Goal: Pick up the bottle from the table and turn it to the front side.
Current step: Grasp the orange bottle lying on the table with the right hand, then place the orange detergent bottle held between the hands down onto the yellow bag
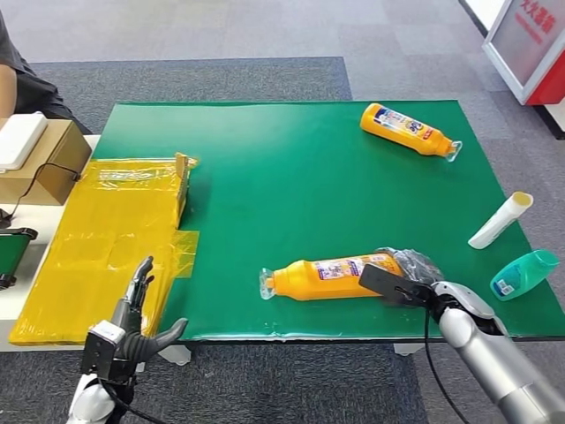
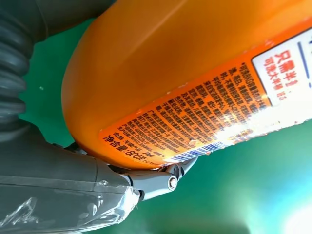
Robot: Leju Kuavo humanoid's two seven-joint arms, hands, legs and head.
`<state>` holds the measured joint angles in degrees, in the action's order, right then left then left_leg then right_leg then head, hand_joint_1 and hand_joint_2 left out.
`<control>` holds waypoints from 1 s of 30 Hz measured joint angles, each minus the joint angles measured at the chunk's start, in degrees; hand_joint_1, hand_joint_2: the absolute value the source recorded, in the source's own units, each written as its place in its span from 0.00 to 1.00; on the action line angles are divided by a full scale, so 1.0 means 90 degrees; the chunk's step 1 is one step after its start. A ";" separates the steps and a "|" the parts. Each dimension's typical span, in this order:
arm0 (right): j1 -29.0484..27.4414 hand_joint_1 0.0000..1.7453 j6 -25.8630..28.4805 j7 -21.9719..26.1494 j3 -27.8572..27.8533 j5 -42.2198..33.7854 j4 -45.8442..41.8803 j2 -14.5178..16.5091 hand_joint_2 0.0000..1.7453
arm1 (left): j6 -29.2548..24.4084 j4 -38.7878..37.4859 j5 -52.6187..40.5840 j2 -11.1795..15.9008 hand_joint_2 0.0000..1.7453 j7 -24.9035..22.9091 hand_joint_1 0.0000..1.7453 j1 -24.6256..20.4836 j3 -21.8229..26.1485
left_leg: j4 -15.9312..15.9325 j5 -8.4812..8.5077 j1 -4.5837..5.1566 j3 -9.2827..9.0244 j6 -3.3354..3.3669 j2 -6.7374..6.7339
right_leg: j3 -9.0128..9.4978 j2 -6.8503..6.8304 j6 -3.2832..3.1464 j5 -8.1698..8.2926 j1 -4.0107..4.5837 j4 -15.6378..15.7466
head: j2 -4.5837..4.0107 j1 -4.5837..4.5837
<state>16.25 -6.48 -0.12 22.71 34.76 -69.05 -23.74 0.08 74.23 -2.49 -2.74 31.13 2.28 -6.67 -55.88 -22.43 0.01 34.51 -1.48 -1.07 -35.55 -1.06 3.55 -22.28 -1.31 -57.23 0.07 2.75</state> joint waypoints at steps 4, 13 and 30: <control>-0.0407 1.00 0.0186 0.0312 -0.0288 -0.0792 -0.0732 0.0040 1.00 | -0.0031 0.0066 0.0042 0.0014 1.00 0.0026 0.00 0.0131 0.0052 | 0.0000 -0.0003 0.0000 0.0013 0.0001 0.0001 | -0.0009 -0.0003 0.0000 -0.0004 0.0000 0.0000 | 0.0000 0.0002; -0.0832 1.00 0.0470 0.0719 -0.0879 -0.2374 -0.1296 0.0887 1.00 | 0.0410 0.0113 0.0484 0.0010 1.00 -0.0019 0.00 0.0090 0.0055 | 0.0000 -0.0002 -0.0001 0.0015 -0.0004 0.0001 | -0.0016 -0.0003 -0.0005 -0.0004 0.0002 0.0000 | 0.0000 0.0000; 0.0413 1.00 0.1278 0.0830 0.0016 -0.1809 0.1051 0.2360 1.00 | 0.1701 0.0017 0.1487 -0.0005 1.00 -0.0771 0.00 -0.1483 -0.1629 | 0.0000 0.0023 -0.0001 0.0019 -0.0006 0.0001 | -0.0021 -0.0003 -0.0007 0.0017 0.0002 0.0000 | 0.0000 -0.0001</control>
<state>19.97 5.02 7.35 22.85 18.48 -59.59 -2.50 15.39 74.38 10.90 -2.79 24.19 -11.06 -21.33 -55.88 -22.22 0.01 34.68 -1.53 -1.06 -35.73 -1.09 3.49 -22.13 -1.30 -57.23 0.07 2.74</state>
